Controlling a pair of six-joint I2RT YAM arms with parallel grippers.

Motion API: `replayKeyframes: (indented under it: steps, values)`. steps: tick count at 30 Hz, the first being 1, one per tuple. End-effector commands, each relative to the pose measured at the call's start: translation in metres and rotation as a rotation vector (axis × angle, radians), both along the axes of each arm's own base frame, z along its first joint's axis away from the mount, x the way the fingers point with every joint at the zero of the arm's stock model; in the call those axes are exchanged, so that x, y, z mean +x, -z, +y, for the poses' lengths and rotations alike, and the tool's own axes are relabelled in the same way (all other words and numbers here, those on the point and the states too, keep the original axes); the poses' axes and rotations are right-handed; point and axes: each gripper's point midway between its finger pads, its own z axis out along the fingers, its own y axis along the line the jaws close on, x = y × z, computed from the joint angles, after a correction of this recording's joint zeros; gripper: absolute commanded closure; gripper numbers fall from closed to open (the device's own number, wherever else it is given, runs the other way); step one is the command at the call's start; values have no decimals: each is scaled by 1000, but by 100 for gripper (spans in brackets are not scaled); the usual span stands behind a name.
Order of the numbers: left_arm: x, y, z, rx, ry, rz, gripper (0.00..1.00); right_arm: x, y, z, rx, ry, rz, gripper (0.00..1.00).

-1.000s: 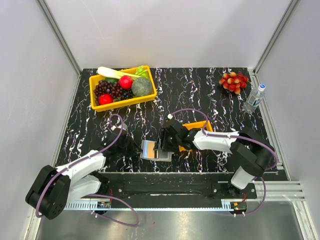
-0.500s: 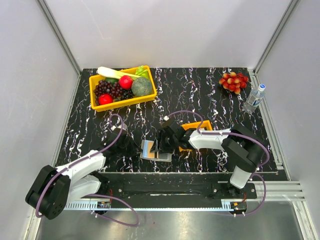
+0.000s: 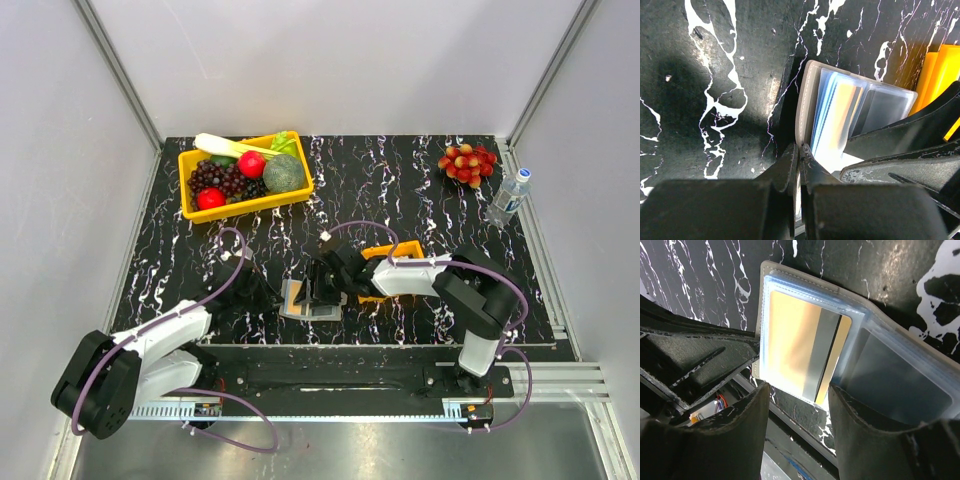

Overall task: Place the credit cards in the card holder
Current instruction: Insert the credit card into the card slot.

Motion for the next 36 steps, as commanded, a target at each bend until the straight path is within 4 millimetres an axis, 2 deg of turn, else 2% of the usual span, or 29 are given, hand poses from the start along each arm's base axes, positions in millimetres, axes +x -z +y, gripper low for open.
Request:
replayKeyframes:
  steps: [1, 6, 12, 15, 18, 21, 25, 32, 36]
  values:
    - [5, -6, -5, -31, -1, -27, 100, 15, -19, 16, 21, -7, -93, 44]
    - [5, -5, -5, -29, 0, -26, 100, 22, -19, 13, 1, 5, -134, 43]
    - [6, -6, -7, -34, 11, -30, 100, 18, -27, 23, 58, -45, -160, 44]
    - [6, -6, -8, -37, 13, -31, 100, 18, -34, 28, 90, -70, -200, 49]
    - [6, -7, -8, -39, 13, -34, 100, 20, -40, 32, 113, -81, -231, 49]
    - [6, -9, -9, -42, 16, -37, 100, 21, -40, 33, 119, -86, -248, 50]
    - [6, -8, -8, -41, 18, -39, 100, 23, -39, 31, 109, -80, -270, 57]
    - [5, -8, -4, -20, 12, -40, 100, 30, -45, 11, 21, -30, -316, 46]
    - [4, -9, -1, -4, 9, -45, 100, 32, -63, 1, 15, -14, -372, 44]
